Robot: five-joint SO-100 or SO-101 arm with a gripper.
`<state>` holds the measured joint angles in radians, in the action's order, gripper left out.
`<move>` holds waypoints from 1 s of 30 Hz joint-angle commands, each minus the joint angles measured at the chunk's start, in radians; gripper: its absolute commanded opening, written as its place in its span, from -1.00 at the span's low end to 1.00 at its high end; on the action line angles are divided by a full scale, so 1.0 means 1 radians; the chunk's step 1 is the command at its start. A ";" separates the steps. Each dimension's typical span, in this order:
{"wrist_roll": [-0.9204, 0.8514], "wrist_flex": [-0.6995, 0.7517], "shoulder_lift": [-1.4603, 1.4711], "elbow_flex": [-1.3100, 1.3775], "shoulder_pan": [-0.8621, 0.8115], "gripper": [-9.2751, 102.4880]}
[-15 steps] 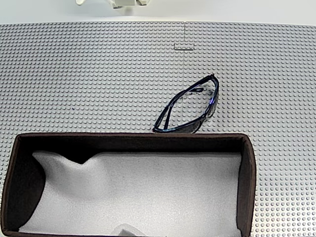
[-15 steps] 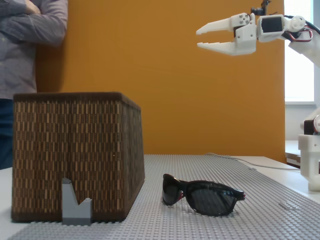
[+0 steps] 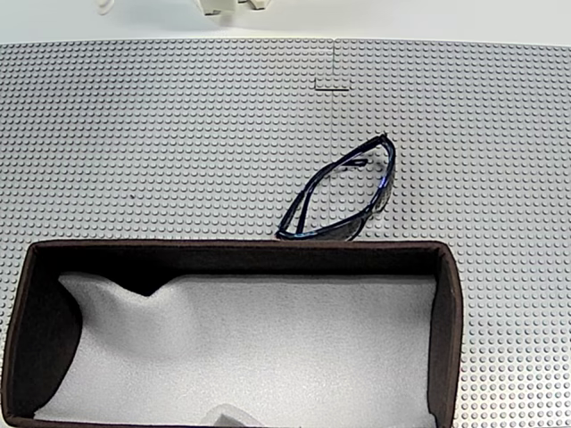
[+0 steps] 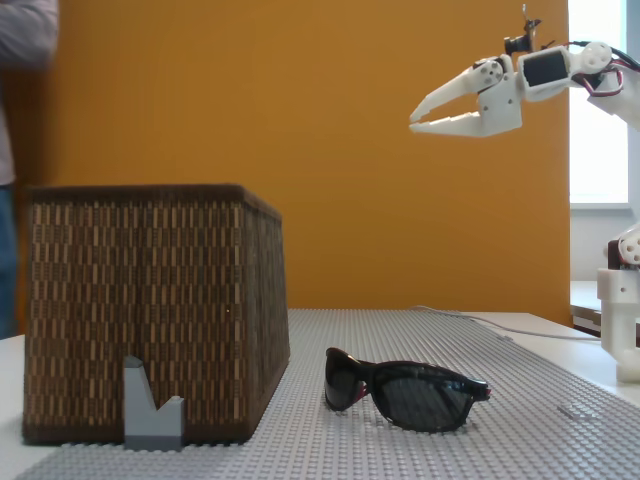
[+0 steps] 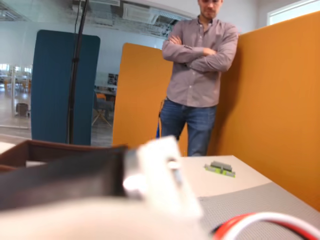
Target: Grasp a glasses and put it in the bin.
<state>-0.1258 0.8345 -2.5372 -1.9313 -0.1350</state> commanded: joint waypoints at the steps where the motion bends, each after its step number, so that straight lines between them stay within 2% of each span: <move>1: -0.074 0.048 0.057 0.069 0.032 -0.84; 7: -0.187 0.235 0.348 0.252 0.146 -0.84; 13: -0.252 0.350 0.511 0.262 0.295 -0.80; 15: -0.241 0.364 0.569 0.273 0.342 -0.74; 22: -0.183 0.368 0.821 0.362 0.468 -0.74; 27: -0.156 0.362 0.911 0.402 0.505 -0.42; 30: -0.150 0.359 0.965 0.428 0.518 -0.31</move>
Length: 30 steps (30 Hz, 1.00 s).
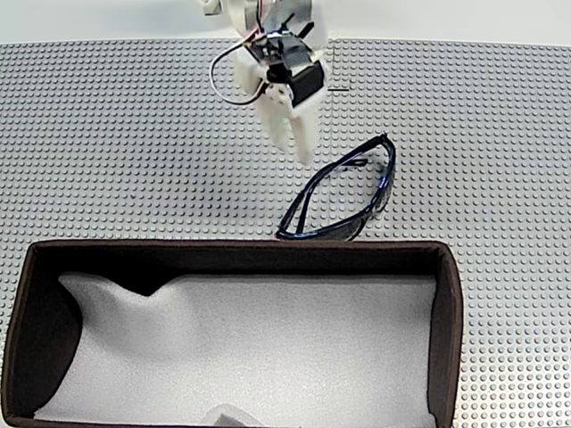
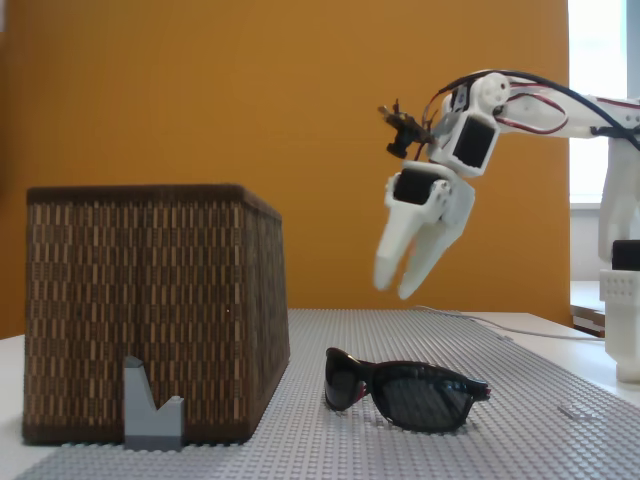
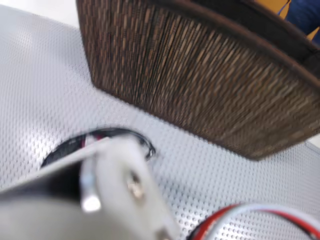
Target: Grasp a glasses and put it in the bin.
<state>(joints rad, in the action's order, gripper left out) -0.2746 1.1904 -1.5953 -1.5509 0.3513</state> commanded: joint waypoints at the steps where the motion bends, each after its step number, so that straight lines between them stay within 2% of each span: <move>1: 0.000 0.003 0.044 0.061 0.035 -0.30; 13: 0.008 -0.066 0.227 0.115 0.064 -0.19; 25: -0.002 -0.054 0.454 0.341 0.084 -0.20; 27: -0.006 -0.052 0.476 0.360 0.086 -0.30; 30: -0.002 -0.052 0.499 0.394 0.083 -0.73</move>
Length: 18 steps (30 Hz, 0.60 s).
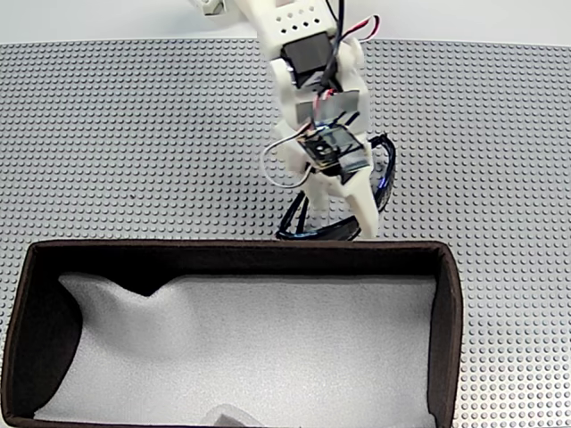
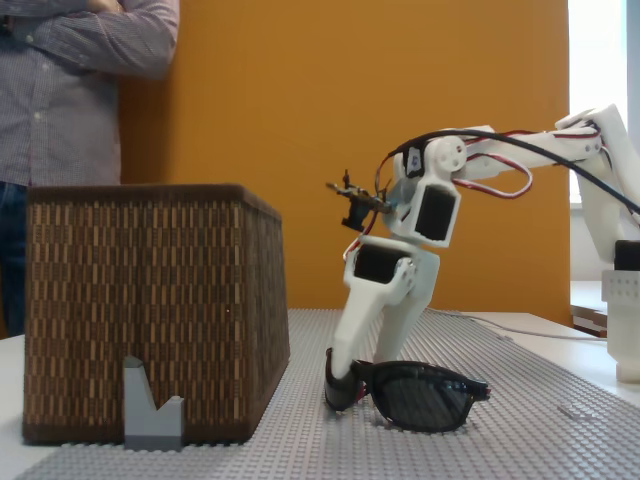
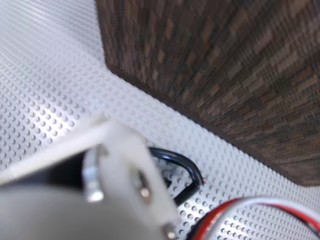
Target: Grasp a glasses and put it in the bin.
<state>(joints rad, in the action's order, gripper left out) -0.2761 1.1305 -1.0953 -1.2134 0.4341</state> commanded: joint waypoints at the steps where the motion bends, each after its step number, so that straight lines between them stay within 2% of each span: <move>1: 0.002 0.009 0.008 0.072 0.000 -0.84; 8: -0.008 0.012 0.023 0.089 0.005 -0.84; 18: 0.018 0.011 -0.196 0.063 -0.011 -0.85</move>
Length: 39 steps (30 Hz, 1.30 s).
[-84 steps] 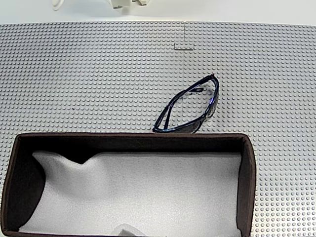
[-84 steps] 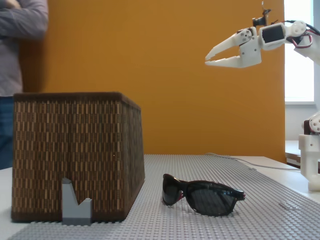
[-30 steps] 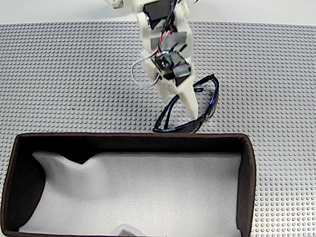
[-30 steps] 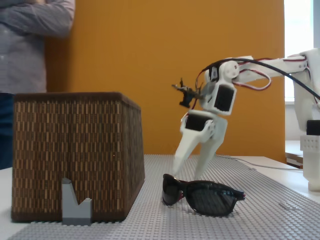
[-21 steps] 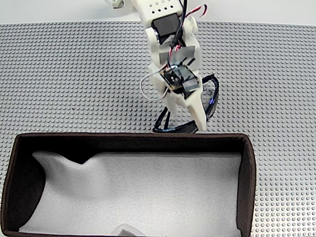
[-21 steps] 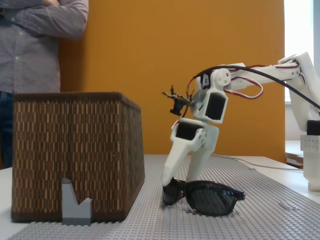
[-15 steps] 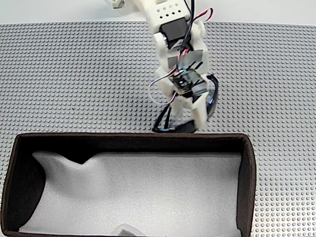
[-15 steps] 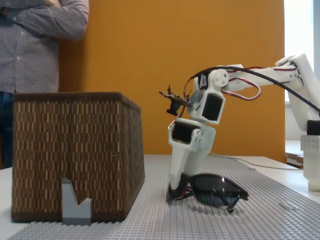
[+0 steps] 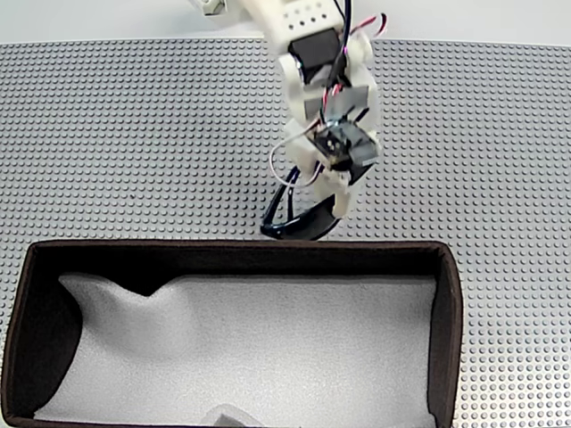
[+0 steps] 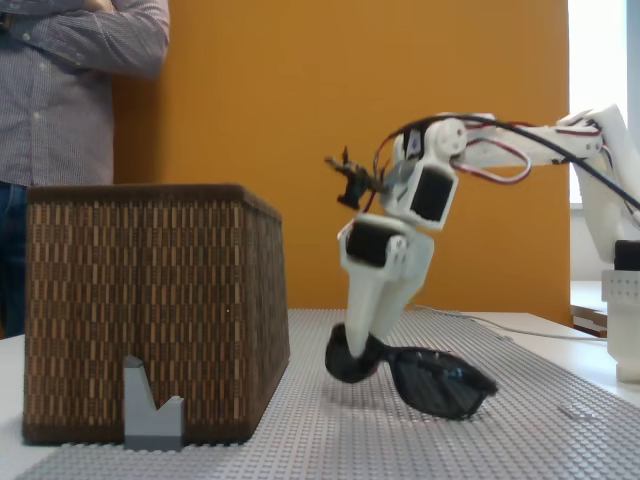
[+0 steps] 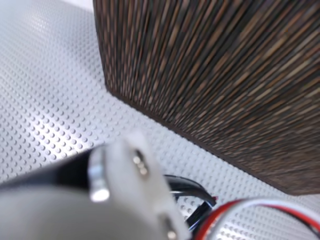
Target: Grasp a glasses and put it in the bin.
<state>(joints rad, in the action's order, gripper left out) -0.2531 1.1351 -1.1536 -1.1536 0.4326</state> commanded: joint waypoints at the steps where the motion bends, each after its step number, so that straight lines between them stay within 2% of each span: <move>1: -0.003 0.006 -0.170 0.003 -0.017 -0.85; 5: 0.011 0.015 -0.272 0.058 -0.074 -0.85; 9: 0.015 0.120 -0.212 0.304 -0.147 -0.85; 13: 0.020 0.144 -0.152 0.474 -0.192 -0.85; 18: 0.038 0.239 -0.035 0.827 -0.225 -0.85; 25: 0.061 0.186 -0.038 0.925 -0.253 -0.85; 35: 0.081 -0.020 0.015 0.959 -0.291 -0.85; 39: 0.071 -0.051 0.097 1.106 -0.295 -0.85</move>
<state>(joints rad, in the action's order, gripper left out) -0.1672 1.1045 -1.0584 -0.1381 0.1273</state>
